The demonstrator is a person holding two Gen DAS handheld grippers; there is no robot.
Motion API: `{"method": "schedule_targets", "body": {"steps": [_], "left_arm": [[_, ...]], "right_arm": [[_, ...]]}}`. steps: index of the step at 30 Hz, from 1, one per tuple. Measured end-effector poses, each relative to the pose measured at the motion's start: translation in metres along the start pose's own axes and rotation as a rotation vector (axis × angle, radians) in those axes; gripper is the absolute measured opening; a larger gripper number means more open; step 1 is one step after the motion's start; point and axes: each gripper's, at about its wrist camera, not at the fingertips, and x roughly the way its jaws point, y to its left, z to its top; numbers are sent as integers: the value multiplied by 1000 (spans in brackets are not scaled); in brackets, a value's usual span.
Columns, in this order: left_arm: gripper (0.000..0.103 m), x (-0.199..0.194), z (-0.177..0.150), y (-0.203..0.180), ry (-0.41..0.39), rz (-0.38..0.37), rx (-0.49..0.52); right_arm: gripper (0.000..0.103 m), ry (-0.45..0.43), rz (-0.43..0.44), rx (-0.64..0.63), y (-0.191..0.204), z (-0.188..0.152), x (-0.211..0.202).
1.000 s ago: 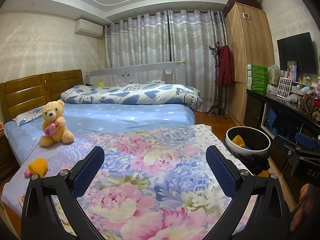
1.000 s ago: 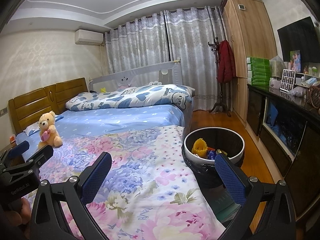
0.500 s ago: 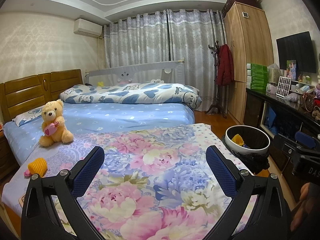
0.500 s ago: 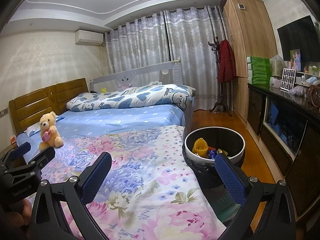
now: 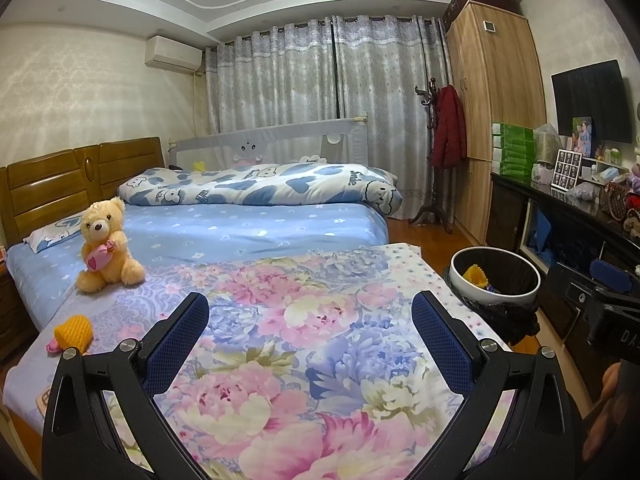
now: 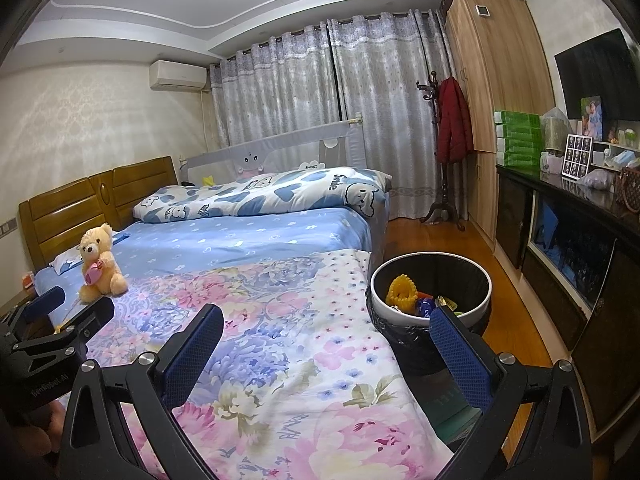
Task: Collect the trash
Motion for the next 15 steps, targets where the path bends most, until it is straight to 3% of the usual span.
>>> {"method": "schedule_targets", "body": {"steps": [15], "left_arm": [[103, 21, -10, 4, 48, -11, 3]], "right_arm": [[103, 43, 12, 15, 11, -5, 9]]}}
